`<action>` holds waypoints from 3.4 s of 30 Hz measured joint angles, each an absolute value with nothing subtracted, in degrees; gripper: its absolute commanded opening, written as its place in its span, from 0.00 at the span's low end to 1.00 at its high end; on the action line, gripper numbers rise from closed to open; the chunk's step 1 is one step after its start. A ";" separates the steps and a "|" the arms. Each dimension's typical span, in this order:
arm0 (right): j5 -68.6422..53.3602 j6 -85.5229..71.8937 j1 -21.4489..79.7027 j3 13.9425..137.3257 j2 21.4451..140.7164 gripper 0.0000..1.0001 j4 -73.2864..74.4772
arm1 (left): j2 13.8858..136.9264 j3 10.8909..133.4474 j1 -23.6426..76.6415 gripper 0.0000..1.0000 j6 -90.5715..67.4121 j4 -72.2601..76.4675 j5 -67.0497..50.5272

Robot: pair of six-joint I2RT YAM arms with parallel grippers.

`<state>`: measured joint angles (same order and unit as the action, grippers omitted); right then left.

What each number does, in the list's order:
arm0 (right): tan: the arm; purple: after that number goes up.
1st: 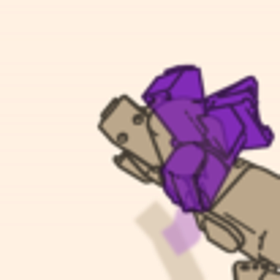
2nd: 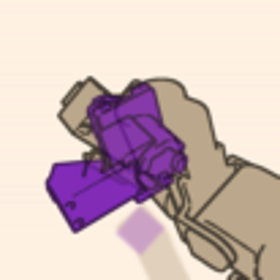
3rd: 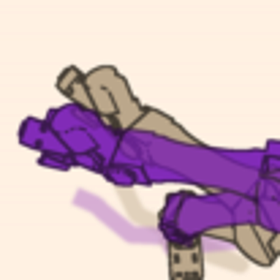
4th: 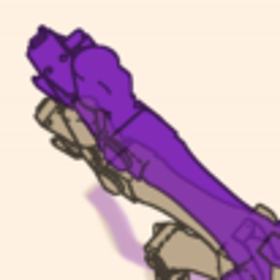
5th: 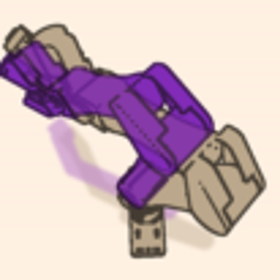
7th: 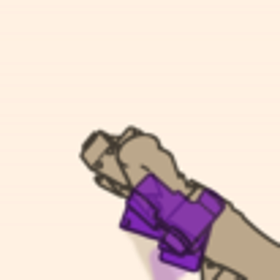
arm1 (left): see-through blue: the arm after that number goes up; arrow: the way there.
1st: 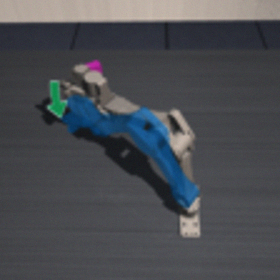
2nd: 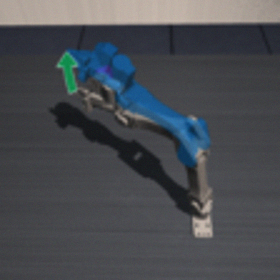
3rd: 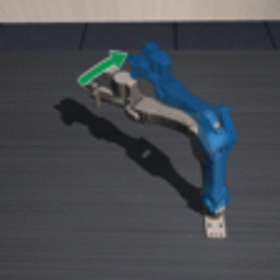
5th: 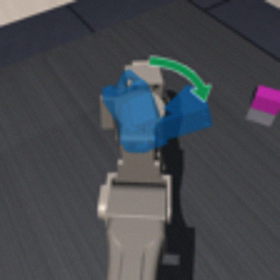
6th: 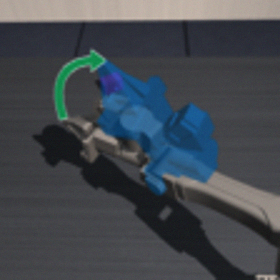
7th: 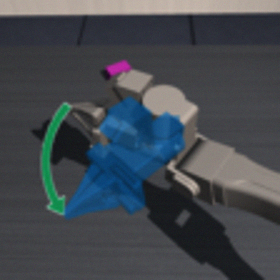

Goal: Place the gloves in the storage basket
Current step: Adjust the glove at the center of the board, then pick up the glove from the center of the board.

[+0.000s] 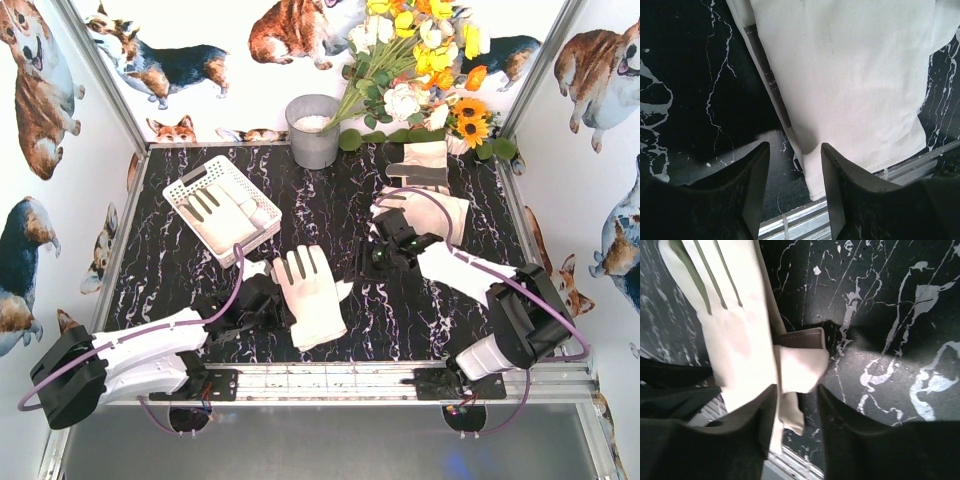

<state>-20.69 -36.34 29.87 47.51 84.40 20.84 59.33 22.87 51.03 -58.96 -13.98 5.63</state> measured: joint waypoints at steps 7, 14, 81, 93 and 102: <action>-20.84 -36.05 29.87 46.37 79.48 0.69 23.38 | 57.10 21.32 51.03 0.36 -60.51 -12.19 5.43; -27.53 -37.69 30.65 39.75 73.80 0.74 23.38 | 57.01 19.44 51.03 0.34 -61.73 -10.37 5.08; -42.19 -54.76 35.11 41.28 83.40 0.00 16.47 | 59.11 34.30 74.00 0.83 -19.59 -14.24 20.95; -45.65 -59.70 33.95 41.85 83.40 0.00 13.17 | 72.71 34.06 74.17 0.78 -14.83 -7.40 23.99; -46.92 -63.35 32.77 41.34 83.40 0.00 9.10 | 76.69 34.85 73.56 0.18 -13.72 -6.96 28.84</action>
